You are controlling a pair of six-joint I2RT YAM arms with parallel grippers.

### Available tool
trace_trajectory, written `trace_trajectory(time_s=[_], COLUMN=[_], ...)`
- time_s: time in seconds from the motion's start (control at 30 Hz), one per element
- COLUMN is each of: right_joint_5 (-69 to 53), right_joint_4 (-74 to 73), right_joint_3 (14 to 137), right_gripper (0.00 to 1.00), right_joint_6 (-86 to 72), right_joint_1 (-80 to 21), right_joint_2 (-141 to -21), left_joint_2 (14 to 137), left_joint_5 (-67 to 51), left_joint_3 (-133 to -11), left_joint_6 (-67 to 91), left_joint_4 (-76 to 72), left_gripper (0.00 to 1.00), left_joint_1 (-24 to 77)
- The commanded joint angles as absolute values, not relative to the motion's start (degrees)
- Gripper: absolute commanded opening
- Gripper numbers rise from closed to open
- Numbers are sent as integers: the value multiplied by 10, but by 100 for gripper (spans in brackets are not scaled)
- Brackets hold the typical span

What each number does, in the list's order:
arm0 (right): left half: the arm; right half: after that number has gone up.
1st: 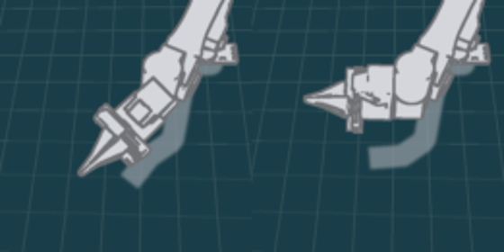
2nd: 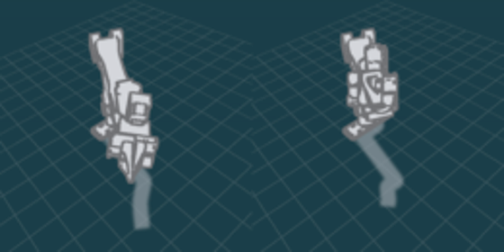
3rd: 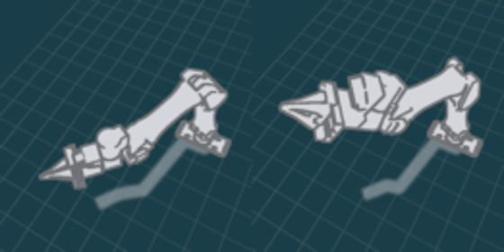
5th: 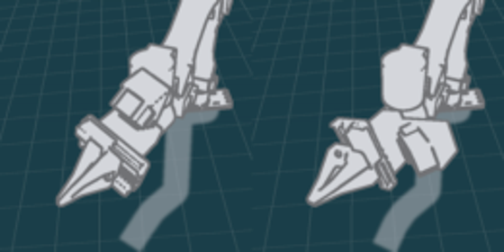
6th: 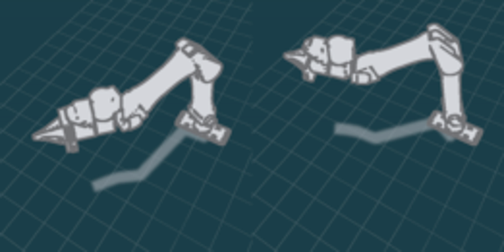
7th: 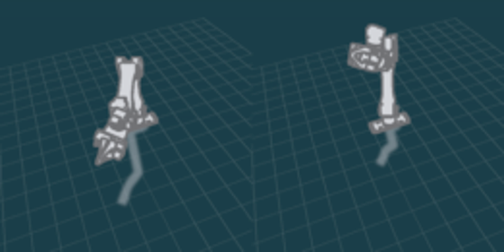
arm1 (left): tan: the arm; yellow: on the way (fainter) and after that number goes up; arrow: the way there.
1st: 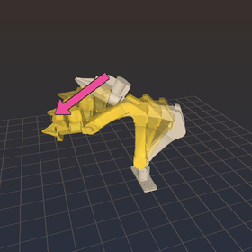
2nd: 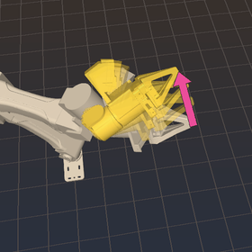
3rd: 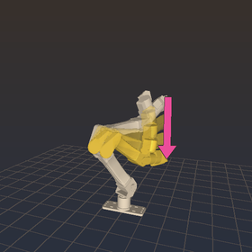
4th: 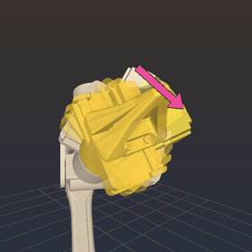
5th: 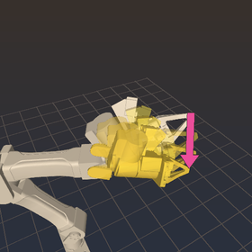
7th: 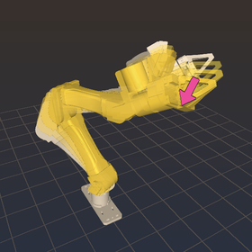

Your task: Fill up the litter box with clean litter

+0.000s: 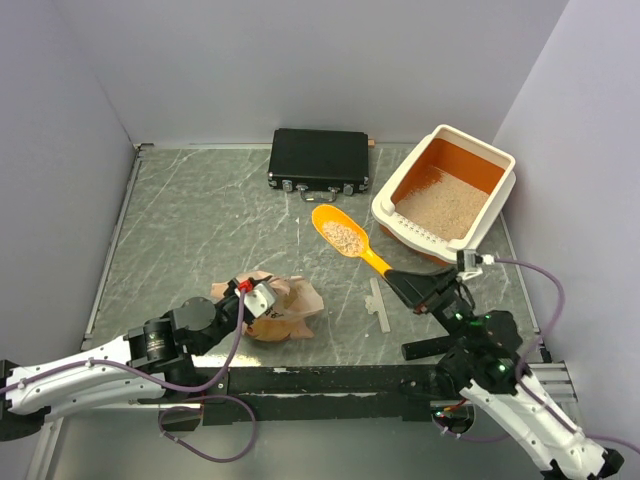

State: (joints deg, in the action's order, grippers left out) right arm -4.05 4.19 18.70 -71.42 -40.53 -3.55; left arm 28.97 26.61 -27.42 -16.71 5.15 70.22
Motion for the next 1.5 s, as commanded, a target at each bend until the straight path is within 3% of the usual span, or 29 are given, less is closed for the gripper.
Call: trace_trajectory(time_s=[0.0,0.13,0.37,0.67,1.03,1.23,1.47], right_joint_5=[-1,65,197,408,615,556,394], right_joint_4=[269,321,267,322,389,351,409], right_joint_3=[145,128,148,135,154,168,196], right_gripper=[0,0,0,0,0,0,0], right_joint_6=[-773,-807,-802,-730,-622,-714,-748], right_joint_1=[-402,-403,-403,-403,-382,-275,-183], right_joint_2=[-111,-167,-166,-185,-312,-416,-622], left_joint_2=[277,275,277,265,264,270,275], left_joint_5=[250,246,238,232,231,228,228], left_joint_3=[-277,-277,-279,-279,-279,-276,-279], left_joint_6=[-151,-152,-150,-149,-145,-145,-145], left_joint_4=[25,25,29,32,33,32,33], left_gripper=[1,1,1,1,1,1,1], left_joint_1=[705,706,705,705,706,705,705])
